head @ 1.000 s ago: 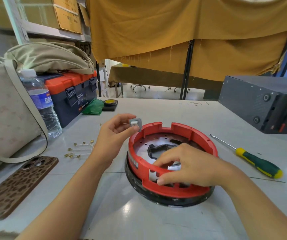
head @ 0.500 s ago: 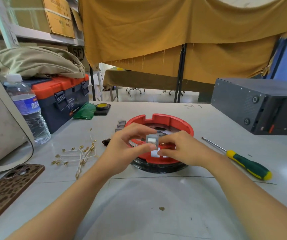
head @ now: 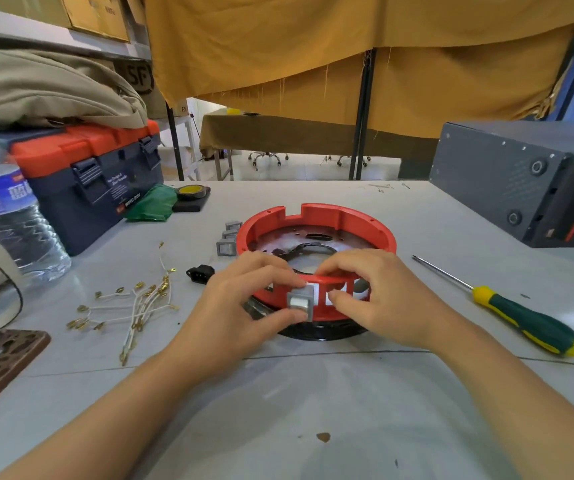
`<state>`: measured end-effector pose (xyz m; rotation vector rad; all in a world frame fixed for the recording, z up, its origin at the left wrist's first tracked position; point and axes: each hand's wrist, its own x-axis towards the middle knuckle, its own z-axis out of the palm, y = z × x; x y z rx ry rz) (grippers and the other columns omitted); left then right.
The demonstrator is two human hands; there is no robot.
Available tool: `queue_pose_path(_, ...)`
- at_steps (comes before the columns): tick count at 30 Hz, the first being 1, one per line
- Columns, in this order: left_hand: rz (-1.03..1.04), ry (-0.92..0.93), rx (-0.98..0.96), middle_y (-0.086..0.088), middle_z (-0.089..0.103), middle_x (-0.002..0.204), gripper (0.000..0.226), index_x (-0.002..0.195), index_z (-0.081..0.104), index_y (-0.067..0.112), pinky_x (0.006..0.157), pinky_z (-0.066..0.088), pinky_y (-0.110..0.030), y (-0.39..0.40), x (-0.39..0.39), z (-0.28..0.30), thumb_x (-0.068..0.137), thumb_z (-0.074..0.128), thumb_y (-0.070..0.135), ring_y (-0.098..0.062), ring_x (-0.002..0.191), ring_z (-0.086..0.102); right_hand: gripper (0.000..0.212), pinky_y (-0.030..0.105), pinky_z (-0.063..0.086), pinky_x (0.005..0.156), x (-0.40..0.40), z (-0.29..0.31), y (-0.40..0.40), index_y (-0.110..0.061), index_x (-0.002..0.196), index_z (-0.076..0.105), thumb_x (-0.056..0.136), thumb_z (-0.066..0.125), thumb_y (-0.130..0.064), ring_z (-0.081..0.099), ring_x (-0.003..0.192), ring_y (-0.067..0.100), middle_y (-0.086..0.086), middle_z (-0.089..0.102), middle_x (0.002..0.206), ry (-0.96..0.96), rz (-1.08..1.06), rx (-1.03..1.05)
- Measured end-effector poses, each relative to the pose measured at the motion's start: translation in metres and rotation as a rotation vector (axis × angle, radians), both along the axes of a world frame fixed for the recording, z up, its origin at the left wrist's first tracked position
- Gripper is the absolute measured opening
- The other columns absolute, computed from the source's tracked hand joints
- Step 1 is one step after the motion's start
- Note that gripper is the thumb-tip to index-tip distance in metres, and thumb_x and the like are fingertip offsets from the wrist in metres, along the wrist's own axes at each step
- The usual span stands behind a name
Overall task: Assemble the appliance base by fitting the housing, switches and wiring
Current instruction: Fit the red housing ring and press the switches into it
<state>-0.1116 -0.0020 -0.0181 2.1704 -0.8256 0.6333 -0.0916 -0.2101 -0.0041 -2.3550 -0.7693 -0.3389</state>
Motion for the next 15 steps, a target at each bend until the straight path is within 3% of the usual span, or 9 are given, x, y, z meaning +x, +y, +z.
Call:
queue_pose_path(6,0.027,0.003,0.024,0.014,0.056,0.105,0.027,0.099,0.070,0.023,0.090,0.041,-0.021,-0.004,0.000,-0.004,0.073,0.075,0.029,-0.006,0.104,0.052,0.023,0.016,0.044,0.079,-0.004,0.001,0.001,-0.021,0.107,0.068,0.084,0.066,-0.020,0.053,0.093,0.006,-0.012,0.067,0.094,-0.040,0.006,-0.036)
queue_pose_path(15,0.092,-0.018,0.033,0.010,0.057,0.106,0.027,0.099,0.070,0.021,0.092,0.043,-0.035,-0.011,-0.001,-0.004,0.074,0.075,0.030,-0.010,0.105,0.051,0.023,0.005,0.039,0.077,-0.003,-0.002,0.002,-0.025,0.109,0.067,0.085,0.066,-0.024,0.051,0.097,-0.002,-0.024,0.059,0.091,-0.052,0.003,-0.036)
